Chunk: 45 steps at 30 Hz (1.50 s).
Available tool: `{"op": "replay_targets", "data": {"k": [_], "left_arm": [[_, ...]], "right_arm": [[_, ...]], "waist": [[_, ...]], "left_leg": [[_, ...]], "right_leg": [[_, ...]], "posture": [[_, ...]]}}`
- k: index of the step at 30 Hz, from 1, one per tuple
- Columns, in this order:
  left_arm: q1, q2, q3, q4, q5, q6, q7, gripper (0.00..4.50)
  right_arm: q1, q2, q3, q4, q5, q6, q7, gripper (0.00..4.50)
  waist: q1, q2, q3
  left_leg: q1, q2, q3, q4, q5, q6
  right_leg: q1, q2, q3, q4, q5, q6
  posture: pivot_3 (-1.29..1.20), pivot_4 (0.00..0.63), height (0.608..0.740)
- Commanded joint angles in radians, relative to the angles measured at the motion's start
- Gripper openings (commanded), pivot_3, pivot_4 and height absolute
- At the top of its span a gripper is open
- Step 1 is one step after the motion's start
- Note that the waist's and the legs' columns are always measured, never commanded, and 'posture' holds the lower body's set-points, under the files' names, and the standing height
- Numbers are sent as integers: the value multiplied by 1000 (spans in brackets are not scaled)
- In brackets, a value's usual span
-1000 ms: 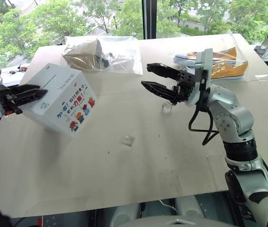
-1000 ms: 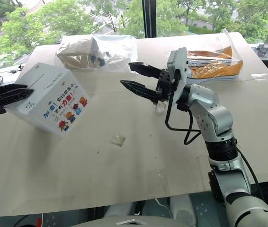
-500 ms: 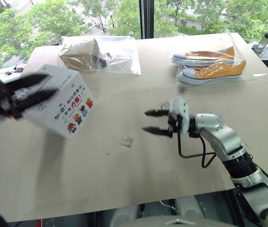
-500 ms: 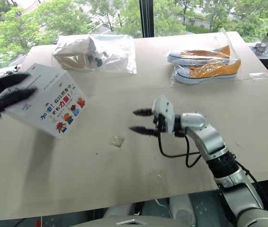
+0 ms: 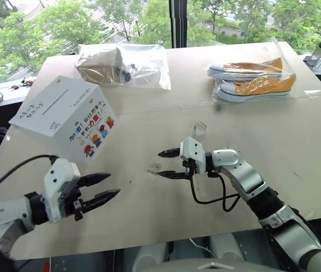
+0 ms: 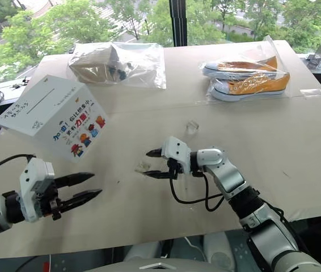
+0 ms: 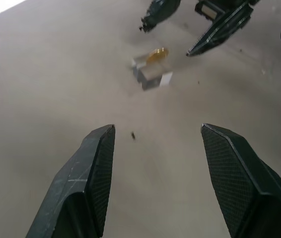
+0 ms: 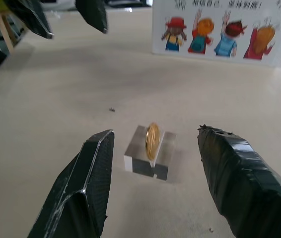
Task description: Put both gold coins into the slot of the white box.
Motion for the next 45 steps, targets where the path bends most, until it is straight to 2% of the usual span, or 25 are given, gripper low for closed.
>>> {"op": "replay_targets", "data": {"k": [1, 4, 7, 8, 9, 10, 12, 18, 21, 24, 32, 38, 43, 44, 45], "left_arm": [[14, 30, 21, -18, 10, -23, -18, 2772], [7, 42, 18, -14, 13, -25, -17, 2772], [-3, 50, 12, -7, 13, -26, -15, 2813], [-6, 50, 10, -7, 13, -25, -14, 2813], [-11, 51, 7, -6, 13, -25, -12, 2813], [-15, 52, 6, -4, 14, -25, -11, 2813], [-22, 54, 3, -2, 15, -24, -9, 2813], [-30, 54, 9, 1, 14, -19, -5, 2813], [-43, 28, 18, -11, -19, -10, 14, 2813], [-73, -15, 33, -28, -101, 19, 53, 2813], [-258, -202, 51, -51, -474, 82, 293, 2813], [-356, -323, -66, -100, -654, 83, 460, 2813], [-396, -359, -140, -125, -708, 65, 505, 2813], [-395, -360, -145, -125, -711, 62, 506, 2286], [-393, -360, -149, -122, -709, 57, 506, 2024]], "right_arm": [[-17, 24, 1, -7, -18, -7, -19, 2902], [-17, 37, 4, -2, -30, -10, -20, 2902], [-22, 46, 9, 0, -44, -13, -19, 2083], [-23, 46, 12, 0, -49, -16, -16, 1260], [-25, 48, 12, 0, -52, -16, -14, 1187], [-30, 53, 12, 5, -55, -12, -16, 656], [-38, 53, 18, 12, -62, -2, -5, 85], [-51, 54, 15, 33, -68, -9, 6, 85], [-49, 74, -22, 17, -17, 29, 4, 85], [-47, 96, -71, -30, 71, 102, 17, 85], [-58, 161, -216, -197, 399, 399, 22, 85], [-88, 211, -268, -249, 541, 523, -20, 85], [-105, 223, -281, -267, 593, 568, -47, 85], [-107, 225, -284, -270, 603, 575, -52, 0], [-109, 226, -288, -274, 615, 583, -57, 0]], "waist": [[0, 0, 0], [-2, 0, 0], [-5, 0, 0], [-5, 0, 0], [-6, 0, 0], [-6, 0, 0], [-6, 0, 0], [-7, 0, 0], [-7, 0, 0], [-6, 0, 0], [-6, 0, 0], [-6, 0, 0], [-7, 0, 0], [-7, 0, 0], [-7, 0, 0]], "left_leg": [[0, 0, 0, 0, 0, 0], [0, 0, 0, 0, 0, 0], [0, 0, 0, 0, 0, 0], [0, 0, 0, 0, 0, 0], [0, 0, 0, 0, 0, 0], [0, 0, 0, 0, 0, 0], [0, 0, 0, 0, 0, 0], [0, 0, 0, 0, 0, 0], [0, 0, 0, 0, 0, 0], [0, 0, 0, 0, 0, 0], [0, 1, -2, 0, 0, 0], [0, 0, -1, 1, 0, 0], [0, 0, -2, 2, 0, 0], [0, 0, -1, 2, 0, 0], [0, 0, -1, 1, 0, 0]], "right_leg": [[0, 0, 0, 0, 0, 0], [0, 0, 0, 0, 0, 0], [0, 0, 0, 0, 0, 0], [0, 0, 0, 0, 0, 0], [0, 0, 0, 0, 0, 0], [0, 0, 0, 0, 0, 0], [0, 1, 0, 0, 0, 0], [0, 1, 0, 0, 0, 0], [0, 1, 0, 0, 0, 0], [0, 1, 0, 0, 0, 0], [0, 0, 0, 0, 0, 0], [0, 0, 0, 0, 0, 0], [0, 1, 0, 0, 0, 1], [0, 1, 0, 1, 0, 1], [0, 1, 0, 1, 0, 1]], "posture": [[0, 150, 740], [0, 150, 740], [0, 150, 740], [0, 150, 740], [0, 150, 740], [0, 150, 740], [0, 150, 740], [0, 150, 740], [0, 150, 740], [0, 150, 740], [0, 150, 740], [0, 150, 740], [0, 150, 740], [0, 150, 740], [0, 150, 740]]}}
